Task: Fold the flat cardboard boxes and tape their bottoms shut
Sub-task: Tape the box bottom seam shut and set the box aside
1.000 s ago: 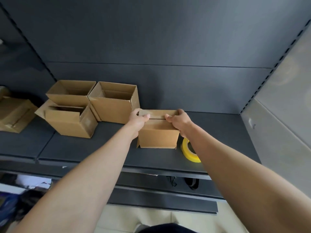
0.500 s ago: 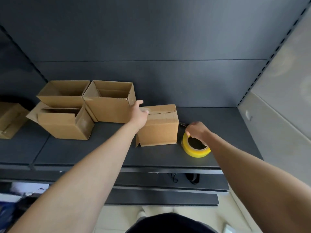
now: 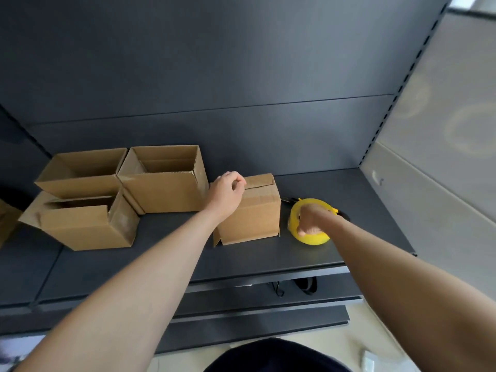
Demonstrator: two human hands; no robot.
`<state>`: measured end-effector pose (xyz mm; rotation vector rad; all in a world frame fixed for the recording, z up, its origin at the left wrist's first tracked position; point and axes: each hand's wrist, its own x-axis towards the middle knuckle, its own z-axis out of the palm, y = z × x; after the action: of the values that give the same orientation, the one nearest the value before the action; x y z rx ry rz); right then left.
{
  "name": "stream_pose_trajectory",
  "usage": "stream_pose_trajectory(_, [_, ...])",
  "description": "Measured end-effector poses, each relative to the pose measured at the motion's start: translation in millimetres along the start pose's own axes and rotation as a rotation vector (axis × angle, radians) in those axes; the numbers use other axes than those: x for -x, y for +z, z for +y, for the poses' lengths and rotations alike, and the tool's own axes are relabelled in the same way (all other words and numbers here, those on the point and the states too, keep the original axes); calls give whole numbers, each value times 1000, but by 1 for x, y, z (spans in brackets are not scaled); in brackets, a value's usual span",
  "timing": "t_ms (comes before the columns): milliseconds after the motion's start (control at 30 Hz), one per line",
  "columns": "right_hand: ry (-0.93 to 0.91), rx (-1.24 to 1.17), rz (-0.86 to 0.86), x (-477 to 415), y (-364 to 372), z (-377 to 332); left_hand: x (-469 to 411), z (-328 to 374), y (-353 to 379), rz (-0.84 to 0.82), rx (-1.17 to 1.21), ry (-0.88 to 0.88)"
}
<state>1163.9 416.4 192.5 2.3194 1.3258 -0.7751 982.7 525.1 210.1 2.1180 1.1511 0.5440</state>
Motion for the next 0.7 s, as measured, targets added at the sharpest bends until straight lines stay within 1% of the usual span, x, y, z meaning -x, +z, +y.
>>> stream_pose_trajectory(100, [-1,-124,122,4,-32,14,-3,-4,3,-29,11,15])
stream_pose_trajectory(133, [-9,-159,138,8,-46,17,-4,-5,2,-29,11,16])
stream_pose_trajectory(233, [-83,-263,110,23,-90,25,-5,-3,1,-34,21,11])
stream_pose_trajectory(367, [-239,-642,125,49,-136,18,-6,0,-2,-57,39,31])
stream_pose_trajectory(433, [-333,-746,80,57,-145,5,-9,-2,-2,-56,68,41])
stream_pose_trajectory(567, [-446,-800,9,62,-146,-22,-13,-2,-5,-28,131,-4])
stream_pose_trajectory(700, [-449,-781,13,53,-144,-34,-12,2,-15,23,306,-64])
